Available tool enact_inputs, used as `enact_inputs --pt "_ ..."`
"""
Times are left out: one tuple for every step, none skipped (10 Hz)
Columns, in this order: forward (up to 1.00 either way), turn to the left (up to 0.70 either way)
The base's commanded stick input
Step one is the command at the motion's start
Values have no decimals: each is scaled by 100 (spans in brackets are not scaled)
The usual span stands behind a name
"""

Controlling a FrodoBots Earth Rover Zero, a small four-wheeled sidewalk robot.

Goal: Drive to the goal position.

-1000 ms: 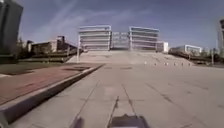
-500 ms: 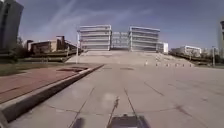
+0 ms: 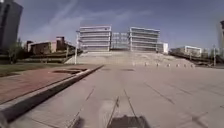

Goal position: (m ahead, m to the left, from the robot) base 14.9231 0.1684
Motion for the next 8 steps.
enact_inputs --pt "70 0" --pt "70 0" --pt "70 0" --pt "70 0" --pt "70 0" --pt "70 0" --pt "70 0" --pt "70 0"
